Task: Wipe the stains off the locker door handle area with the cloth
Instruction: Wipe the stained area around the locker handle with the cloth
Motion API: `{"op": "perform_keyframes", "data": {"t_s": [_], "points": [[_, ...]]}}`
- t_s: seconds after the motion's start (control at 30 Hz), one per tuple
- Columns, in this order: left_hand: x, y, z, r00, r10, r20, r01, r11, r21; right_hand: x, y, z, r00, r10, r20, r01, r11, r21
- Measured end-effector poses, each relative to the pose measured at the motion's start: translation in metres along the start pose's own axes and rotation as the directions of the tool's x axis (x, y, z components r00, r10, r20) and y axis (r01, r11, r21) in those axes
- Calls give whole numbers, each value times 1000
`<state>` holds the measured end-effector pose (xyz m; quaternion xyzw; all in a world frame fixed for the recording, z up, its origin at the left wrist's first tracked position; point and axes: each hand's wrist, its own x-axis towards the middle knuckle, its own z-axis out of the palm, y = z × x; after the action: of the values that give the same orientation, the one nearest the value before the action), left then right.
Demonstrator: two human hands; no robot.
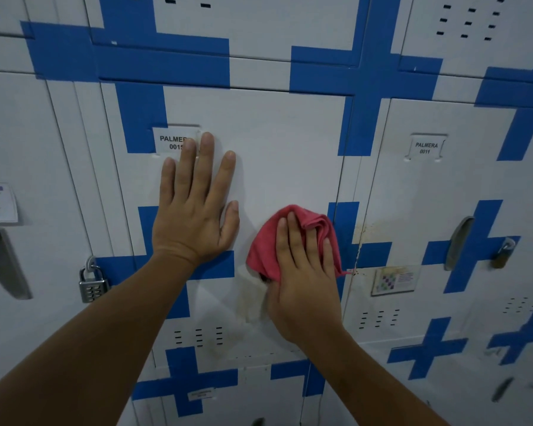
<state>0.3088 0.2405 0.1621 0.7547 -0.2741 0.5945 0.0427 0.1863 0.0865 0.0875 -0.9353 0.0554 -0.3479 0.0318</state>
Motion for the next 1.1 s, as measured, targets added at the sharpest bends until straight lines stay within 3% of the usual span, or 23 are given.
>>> {"op": "perform_keyframes", "data": {"t_s": [0.2, 0.53, 0.73, 0.83, 0.97, 1.1], "points": [[1, 0, -1, 1000, 5, -1, -5, 1000, -2, -23, 10, 23, 998, -20, 56, 22, 999, -39], [0, -1, 0, 1000, 2, -2, -2, 1000, -9, 26, -6, -25, 1000, -18, -11, 18, 999, -41], [0, -1, 3, 1000, 11, -21, -11, 1000, -13, 26, -11, -13, 964, -263, 41, 266, 958, -107], [0, 0, 3, 1000, 7, -22, -8, 1000, -9, 25, 4, -20, 984, -178, 26, 179, 973, -143], [0, 0, 3, 1000, 12, -20, -12, 1000, 2, 21, -4, -18, 999, 33, -23, -33, 999, -36], [-1, 0, 4, 1000, 8, -15, -8, 1000, -17, 17, -24, -6, 994, -114, 0, 113, 993, -39]]}}
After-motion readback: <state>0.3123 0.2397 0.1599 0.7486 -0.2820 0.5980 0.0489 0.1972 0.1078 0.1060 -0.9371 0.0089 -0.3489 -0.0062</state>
